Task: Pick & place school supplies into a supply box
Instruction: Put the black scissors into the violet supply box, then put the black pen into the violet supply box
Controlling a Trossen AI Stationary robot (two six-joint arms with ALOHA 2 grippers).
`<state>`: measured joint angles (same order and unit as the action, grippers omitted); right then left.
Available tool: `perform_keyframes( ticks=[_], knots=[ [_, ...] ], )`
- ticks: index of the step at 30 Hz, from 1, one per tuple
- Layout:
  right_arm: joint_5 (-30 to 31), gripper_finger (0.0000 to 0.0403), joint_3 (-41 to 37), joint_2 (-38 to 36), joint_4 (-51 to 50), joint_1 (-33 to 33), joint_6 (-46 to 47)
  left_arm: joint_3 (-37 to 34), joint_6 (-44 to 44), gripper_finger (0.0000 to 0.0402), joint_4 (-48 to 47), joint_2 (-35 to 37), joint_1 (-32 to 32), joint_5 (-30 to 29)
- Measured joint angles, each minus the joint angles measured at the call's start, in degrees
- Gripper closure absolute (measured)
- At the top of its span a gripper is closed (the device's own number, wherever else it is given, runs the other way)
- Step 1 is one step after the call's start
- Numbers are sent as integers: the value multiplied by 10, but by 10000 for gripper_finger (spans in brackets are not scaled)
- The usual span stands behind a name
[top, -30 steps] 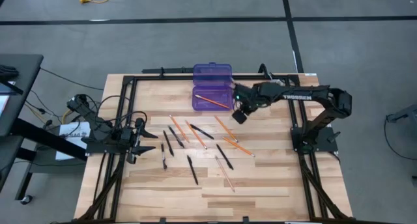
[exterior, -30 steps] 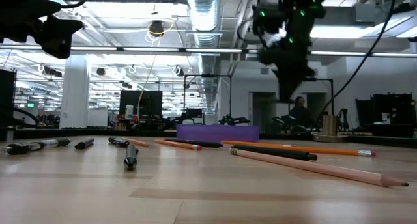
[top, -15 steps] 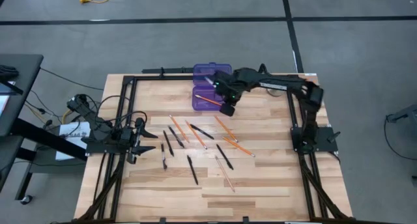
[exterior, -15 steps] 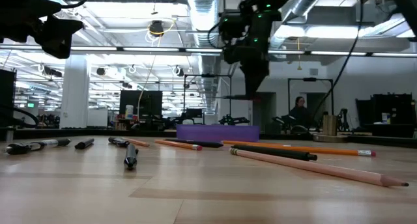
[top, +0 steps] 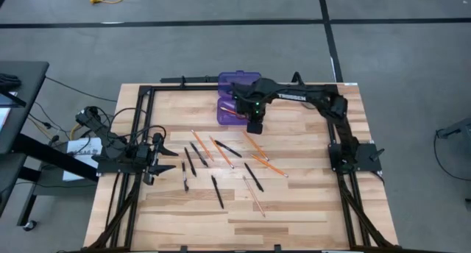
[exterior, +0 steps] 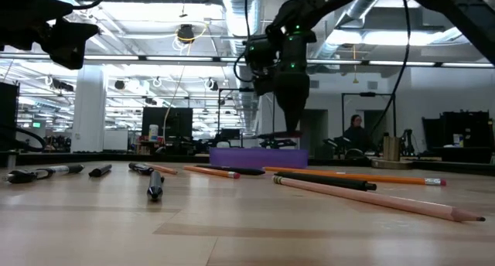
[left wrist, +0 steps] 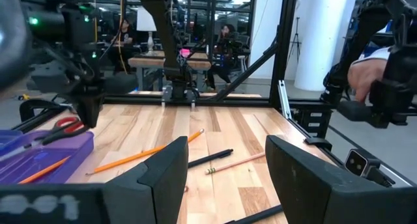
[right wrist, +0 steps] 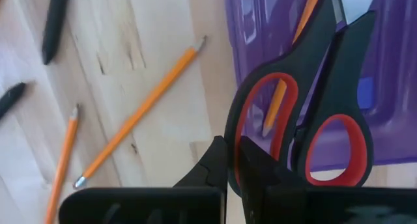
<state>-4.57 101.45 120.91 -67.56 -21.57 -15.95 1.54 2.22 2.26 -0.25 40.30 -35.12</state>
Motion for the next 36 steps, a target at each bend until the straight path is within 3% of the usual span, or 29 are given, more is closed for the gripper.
perform_keyframes(
  ticks=[36],
  knots=[
    [23,339,0,4,24,-11,-5,0,0,207,-1,0,0,0]
  ],
)
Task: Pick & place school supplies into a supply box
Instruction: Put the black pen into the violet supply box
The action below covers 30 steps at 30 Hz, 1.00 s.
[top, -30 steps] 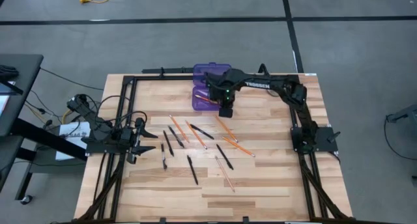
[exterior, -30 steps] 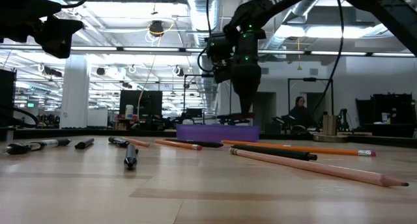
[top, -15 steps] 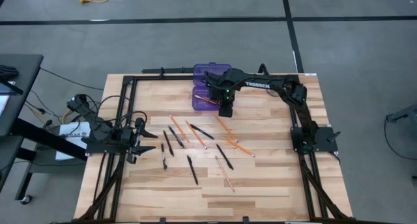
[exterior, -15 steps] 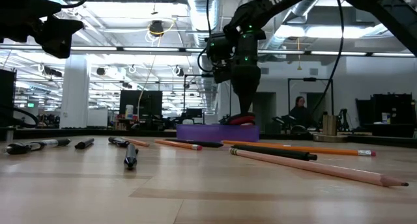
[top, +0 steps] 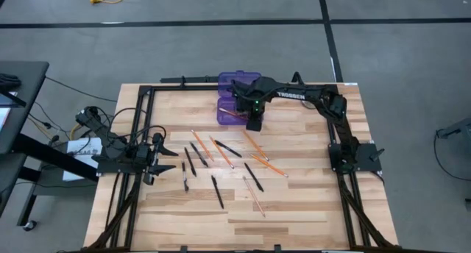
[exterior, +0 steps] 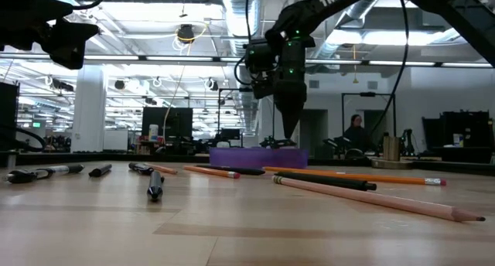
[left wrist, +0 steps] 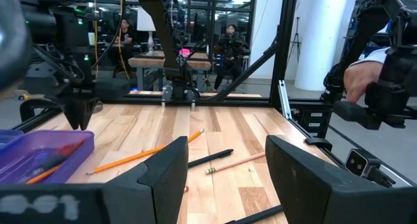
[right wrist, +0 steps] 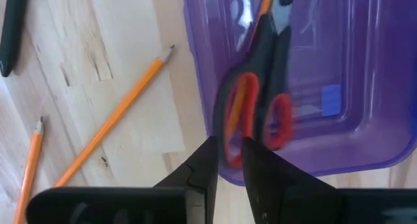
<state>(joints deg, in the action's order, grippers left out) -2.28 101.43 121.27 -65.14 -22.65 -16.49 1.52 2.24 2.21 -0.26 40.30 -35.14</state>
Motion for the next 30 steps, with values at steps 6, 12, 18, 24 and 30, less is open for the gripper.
perform_keyframes(
  ticks=[6,12,18,24,30],
  knots=[
    [0,336,0,0,0,0,4,0,0,207,0,0,0,0],
    [29,336,0,-2,-7,0,15,0,0,207,0,0,0,0],
    [39,337,0,-27,-23,0,42,0,0,207,0,0,0,7],
    [37,337,-9,-83,-24,2,84,0,0,207,0,-11,0,15],
    [37,337,-100,-181,32,14,125,13,17,207,-25,-67,0,18]
  ],
)
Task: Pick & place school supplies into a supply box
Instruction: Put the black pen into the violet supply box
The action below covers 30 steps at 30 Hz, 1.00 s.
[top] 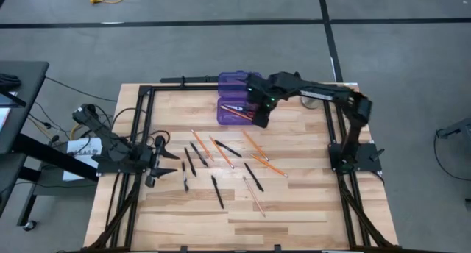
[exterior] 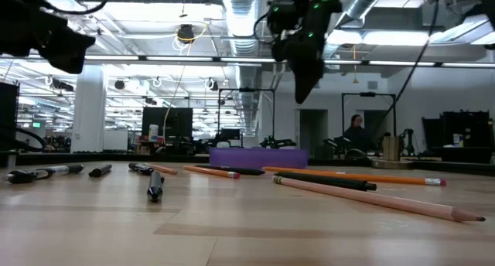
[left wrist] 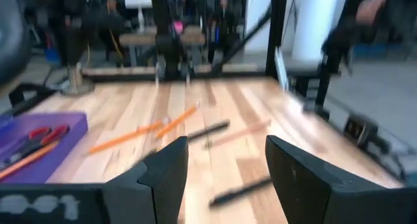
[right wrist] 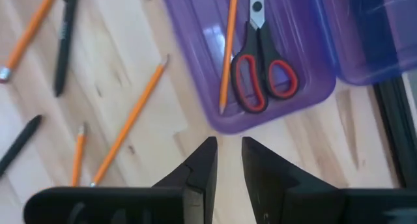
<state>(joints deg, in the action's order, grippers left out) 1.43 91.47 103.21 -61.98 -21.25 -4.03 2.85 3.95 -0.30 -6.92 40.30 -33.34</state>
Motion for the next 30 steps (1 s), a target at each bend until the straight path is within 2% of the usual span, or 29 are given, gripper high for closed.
perform_keyframes(
  ticks=[8,15,18,23,27,30],
  knots=[
    [2,337,-206,-148,144,24,97,87,85,207,-92,-130,0,-12],
    [3,337,-335,-206,238,83,171,152,135,207,-155,-248,0,-1],
    [25,337,-356,-209,253,114,191,177,152,207,-179,-290,0,22],
    [102,337,-359,-205,252,165,196,230,166,207,-247,-357,0,91],
    [137,337,-359,-205,252,194,196,277,139,207,-321,-413,0,121],
    [139,337,-359,-205,252,208,192,306,99,207,-357,-454,0,126]
  ],
)
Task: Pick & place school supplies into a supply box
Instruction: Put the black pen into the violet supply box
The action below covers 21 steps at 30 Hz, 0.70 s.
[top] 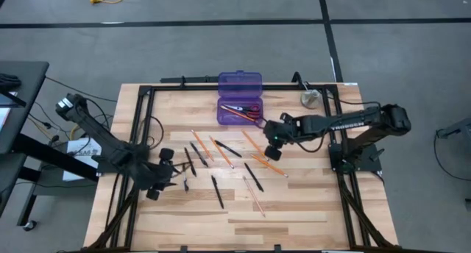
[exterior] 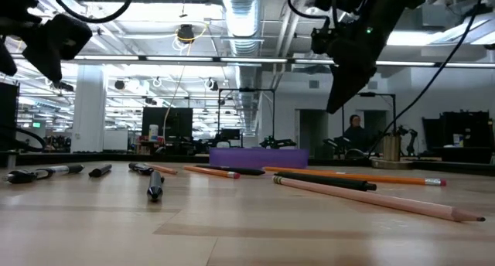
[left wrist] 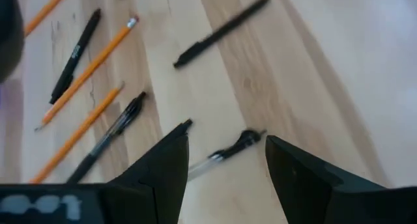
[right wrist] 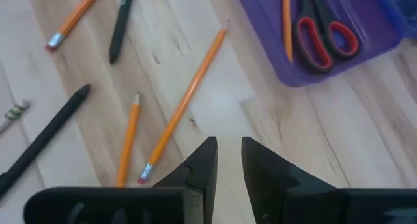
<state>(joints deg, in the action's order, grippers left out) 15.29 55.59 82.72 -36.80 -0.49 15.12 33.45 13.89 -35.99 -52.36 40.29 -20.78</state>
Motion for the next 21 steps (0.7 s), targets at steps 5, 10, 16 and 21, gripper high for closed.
perform_keyframes(
  ticks=[5,10,16,21],
  knots=[
    [0,337,0,0,-5,15,-9,35,-81,207,-17,-65,0,0],
    [-2,337,0,-4,-38,21,-26,58,-108,207,-26,-129,-12,4],
    [-2,337,0,-4,-59,11,-35,84,79,207,-73,-207,-65,23],
    [-2,337,0,-4,-58,-16,-36,87,329,207,-78,-247,-102,89]
  ],
)
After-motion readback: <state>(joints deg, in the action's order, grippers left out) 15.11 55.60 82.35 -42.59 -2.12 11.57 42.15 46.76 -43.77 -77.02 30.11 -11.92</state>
